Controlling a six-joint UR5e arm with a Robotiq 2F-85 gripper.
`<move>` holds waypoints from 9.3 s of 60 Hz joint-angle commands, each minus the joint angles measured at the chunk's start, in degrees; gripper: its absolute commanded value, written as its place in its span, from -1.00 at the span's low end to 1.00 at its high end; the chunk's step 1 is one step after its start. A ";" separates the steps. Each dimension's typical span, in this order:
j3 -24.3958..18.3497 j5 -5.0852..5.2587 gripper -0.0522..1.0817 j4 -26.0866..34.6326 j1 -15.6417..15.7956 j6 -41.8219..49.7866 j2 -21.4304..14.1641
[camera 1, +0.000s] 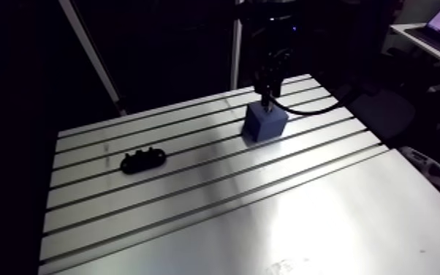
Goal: Pick up the M10 bolt and insert it into the hex recess until seated.
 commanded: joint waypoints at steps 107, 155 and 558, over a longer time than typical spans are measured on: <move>0.07 2.39 -0.15 -0.72 -0.34 14.47 -1.44; 0.93 2.20 0.19 -0.27 -0.26 37.49 -3.28; 3.94 5.03 0.34 -3.79 -1.49 30.35 -0.56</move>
